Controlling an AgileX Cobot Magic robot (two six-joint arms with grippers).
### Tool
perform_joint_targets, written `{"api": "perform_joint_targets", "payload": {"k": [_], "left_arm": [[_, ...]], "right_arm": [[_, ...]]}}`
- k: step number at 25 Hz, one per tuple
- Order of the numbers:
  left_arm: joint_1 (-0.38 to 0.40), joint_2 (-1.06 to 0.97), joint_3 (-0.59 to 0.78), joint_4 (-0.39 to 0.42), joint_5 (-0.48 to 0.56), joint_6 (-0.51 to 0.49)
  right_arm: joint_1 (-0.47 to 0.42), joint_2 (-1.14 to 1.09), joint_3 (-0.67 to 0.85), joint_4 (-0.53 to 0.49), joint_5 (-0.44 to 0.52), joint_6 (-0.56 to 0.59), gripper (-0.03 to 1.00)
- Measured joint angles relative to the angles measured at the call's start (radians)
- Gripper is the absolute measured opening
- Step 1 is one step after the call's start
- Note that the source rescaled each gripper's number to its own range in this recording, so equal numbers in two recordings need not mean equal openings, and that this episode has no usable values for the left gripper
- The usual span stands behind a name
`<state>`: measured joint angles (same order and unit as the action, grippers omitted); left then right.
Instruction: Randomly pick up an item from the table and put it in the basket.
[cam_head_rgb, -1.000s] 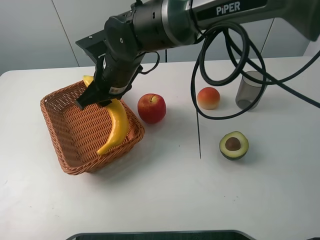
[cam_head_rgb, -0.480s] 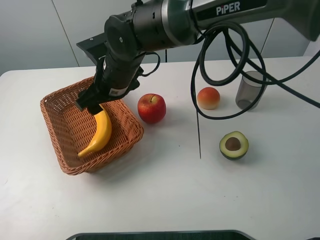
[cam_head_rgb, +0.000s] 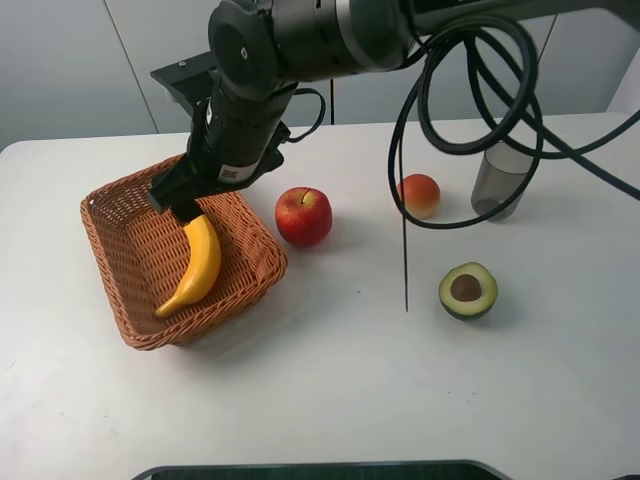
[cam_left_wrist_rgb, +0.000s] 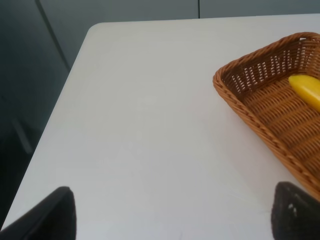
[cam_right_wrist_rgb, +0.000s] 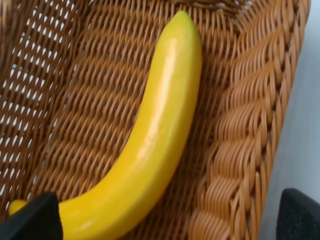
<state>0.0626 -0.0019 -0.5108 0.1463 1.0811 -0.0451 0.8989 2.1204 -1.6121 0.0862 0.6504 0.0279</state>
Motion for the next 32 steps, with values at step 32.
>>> {"api": "perform_joint_targets", "payload": {"k": [32], "left_arm": [[0.0, 0.0, 0.0, 0.0, 0.0, 0.0]], "right_arm": [[-0.584, -0.812, 0.686, -0.027, 0.237, 0.154, 0.87]]}}
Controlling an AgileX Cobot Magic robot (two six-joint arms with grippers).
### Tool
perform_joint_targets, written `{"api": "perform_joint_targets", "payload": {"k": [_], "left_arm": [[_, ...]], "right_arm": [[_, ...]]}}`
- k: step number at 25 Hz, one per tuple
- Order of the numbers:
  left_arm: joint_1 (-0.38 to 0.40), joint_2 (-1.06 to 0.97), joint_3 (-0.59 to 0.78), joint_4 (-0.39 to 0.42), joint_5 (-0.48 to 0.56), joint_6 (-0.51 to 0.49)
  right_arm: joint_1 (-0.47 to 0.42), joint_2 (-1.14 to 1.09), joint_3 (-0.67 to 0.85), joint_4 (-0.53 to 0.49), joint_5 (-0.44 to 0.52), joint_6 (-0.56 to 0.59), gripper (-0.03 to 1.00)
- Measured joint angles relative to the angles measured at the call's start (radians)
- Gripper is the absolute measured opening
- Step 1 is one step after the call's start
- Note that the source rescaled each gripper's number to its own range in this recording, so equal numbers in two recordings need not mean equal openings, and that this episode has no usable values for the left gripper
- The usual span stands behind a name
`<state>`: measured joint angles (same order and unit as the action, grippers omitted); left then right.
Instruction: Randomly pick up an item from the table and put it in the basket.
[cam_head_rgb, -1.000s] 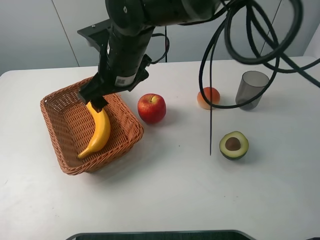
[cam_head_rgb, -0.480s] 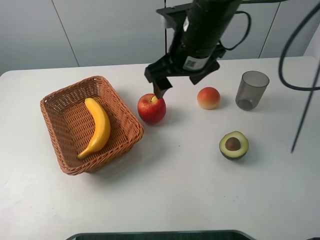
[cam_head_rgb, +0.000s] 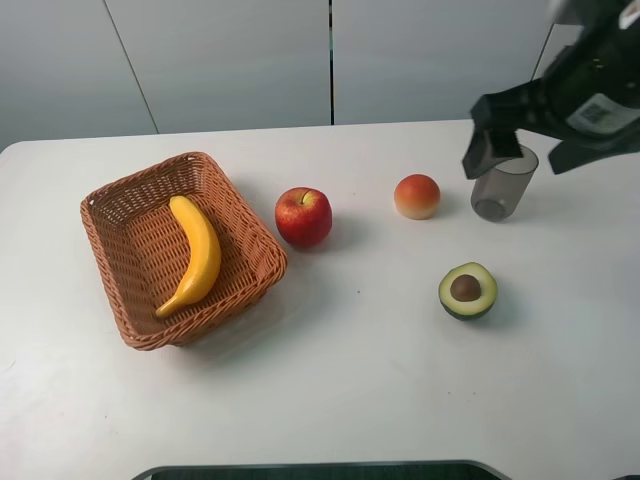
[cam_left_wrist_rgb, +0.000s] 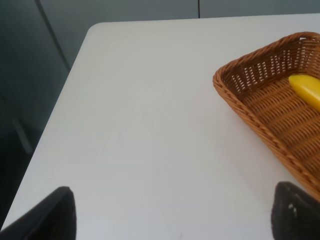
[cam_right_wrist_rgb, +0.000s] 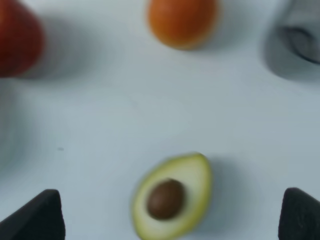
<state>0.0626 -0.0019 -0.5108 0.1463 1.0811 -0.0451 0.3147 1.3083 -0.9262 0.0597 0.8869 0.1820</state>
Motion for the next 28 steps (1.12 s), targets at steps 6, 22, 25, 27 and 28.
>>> {"api": "perform_joint_targets", "payload": {"k": [6, 22, 25, 27, 28], "left_arm": [[0.0, 0.0, 0.0, 0.0, 0.0, 0.0], [0.0, 0.0, 0.0, 0.0, 0.0, 0.0], [0.0, 0.0, 0.0, 0.0, 0.0, 0.0], [0.0, 0.0, 0.0, 0.0, 0.0, 0.0], [0.0, 0.0, 0.0, 0.0, 0.0, 0.0]], "right_arm": [[-0.132, -0.255, 0.079, -0.06, 0.07, -0.009, 0.87], [-0.136, -0.829, 0.188, -0.114, 0.255, -0.011, 0.87], [-0.136, -0.93, 0.236, -0.12, 0.252, -0.018, 0.87], [-0.136, -0.987, 0.265, -0.12, 0.248, -0.031, 0.87], [-0.136, -1.011, 0.284, -0.12, 0.246, -0.038, 0.87]]}}
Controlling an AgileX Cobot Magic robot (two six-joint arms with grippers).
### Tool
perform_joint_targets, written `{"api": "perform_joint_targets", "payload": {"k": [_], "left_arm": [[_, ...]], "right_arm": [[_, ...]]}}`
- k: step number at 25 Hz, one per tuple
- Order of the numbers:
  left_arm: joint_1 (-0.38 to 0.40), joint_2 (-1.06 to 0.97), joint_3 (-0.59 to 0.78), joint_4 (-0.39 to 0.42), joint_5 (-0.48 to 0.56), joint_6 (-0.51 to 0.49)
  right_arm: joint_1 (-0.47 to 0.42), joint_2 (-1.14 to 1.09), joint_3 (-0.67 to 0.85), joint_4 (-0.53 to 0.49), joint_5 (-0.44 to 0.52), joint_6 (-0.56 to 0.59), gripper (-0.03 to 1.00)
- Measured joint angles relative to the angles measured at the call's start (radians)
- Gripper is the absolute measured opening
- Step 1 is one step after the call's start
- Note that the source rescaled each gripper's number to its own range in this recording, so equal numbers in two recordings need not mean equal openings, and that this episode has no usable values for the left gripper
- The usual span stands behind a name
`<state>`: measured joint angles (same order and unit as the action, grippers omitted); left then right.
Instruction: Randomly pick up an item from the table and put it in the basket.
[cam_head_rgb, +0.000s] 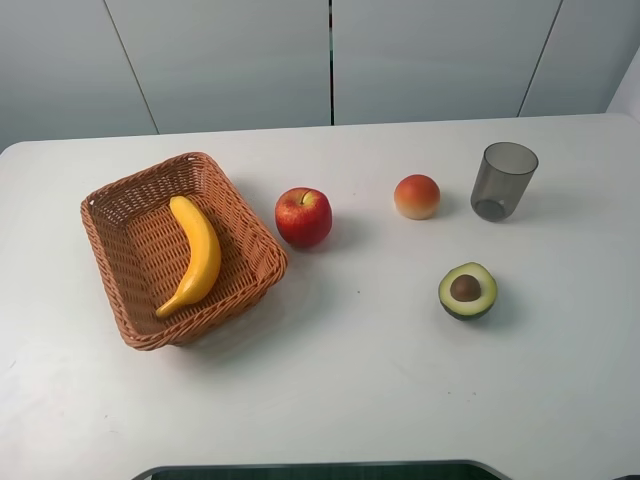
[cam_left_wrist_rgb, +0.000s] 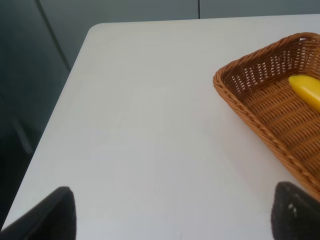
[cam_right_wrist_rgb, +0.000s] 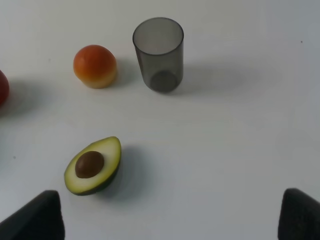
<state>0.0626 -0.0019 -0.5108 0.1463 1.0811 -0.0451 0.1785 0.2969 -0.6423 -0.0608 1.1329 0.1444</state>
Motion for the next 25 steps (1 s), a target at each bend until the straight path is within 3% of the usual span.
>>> {"api": "perform_joint_targets", "payload": {"k": [11, 25], "left_arm": [[0.0, 0.0, 0.0, 0.0, 0.0, 0.0], [0.0, 0.0, 0.0, 0.0, 0.0, 0.0]], "right_arm": [[0.0, -0.281, 0.131, 0.026, -0.029, -0.082, 0.87], [0.0, -0.297, 0.131, 0.052, -0.031, -0.128, 0.87]]}}
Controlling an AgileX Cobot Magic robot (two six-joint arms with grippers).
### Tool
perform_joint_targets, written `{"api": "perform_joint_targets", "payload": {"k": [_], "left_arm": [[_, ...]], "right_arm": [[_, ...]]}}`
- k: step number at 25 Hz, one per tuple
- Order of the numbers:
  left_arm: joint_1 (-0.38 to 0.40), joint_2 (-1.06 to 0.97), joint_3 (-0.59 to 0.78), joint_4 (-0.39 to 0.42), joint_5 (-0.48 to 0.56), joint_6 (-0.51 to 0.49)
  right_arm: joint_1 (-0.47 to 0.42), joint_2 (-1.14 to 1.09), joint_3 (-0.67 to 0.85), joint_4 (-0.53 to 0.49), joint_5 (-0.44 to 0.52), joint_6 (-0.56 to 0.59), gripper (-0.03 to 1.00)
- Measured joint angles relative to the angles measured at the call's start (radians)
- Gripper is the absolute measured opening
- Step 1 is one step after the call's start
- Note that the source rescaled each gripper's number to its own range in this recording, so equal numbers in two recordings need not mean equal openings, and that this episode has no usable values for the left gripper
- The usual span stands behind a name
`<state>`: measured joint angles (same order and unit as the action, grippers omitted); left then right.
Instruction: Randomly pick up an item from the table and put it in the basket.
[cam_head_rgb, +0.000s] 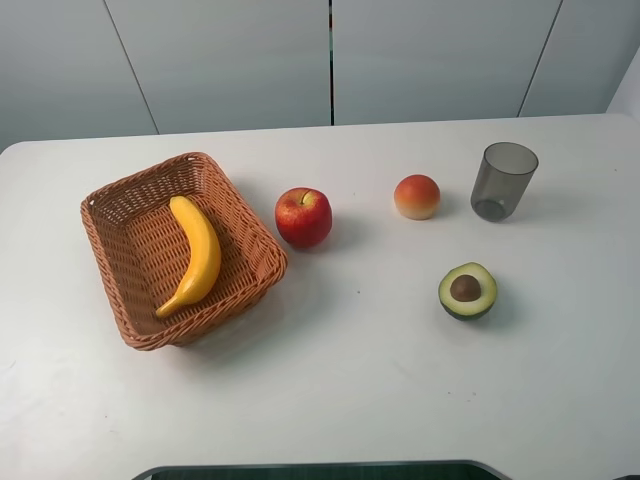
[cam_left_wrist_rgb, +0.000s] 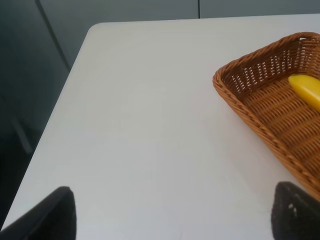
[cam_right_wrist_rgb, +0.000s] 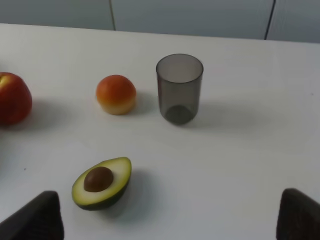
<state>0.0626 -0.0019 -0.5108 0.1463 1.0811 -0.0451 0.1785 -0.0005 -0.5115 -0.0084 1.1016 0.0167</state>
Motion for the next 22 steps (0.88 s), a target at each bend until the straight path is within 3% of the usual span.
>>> {"api": "perform_joint_targets", "payload": {"k": [16, 22], "left_arm": [[0.0, 0.0, 0.0, 0.0, 0.0, 0.0], [0.0, 0.0, 0.0, 0.0, 0.0, 0.0]], "right_arm": [[-0.002, 0.0, 0.0, 0.0, -0.002, -0.003, 0.87], [-0.056, 0.0, 0.0, 0.0, -0.002, -0.003, 0.87]]}}
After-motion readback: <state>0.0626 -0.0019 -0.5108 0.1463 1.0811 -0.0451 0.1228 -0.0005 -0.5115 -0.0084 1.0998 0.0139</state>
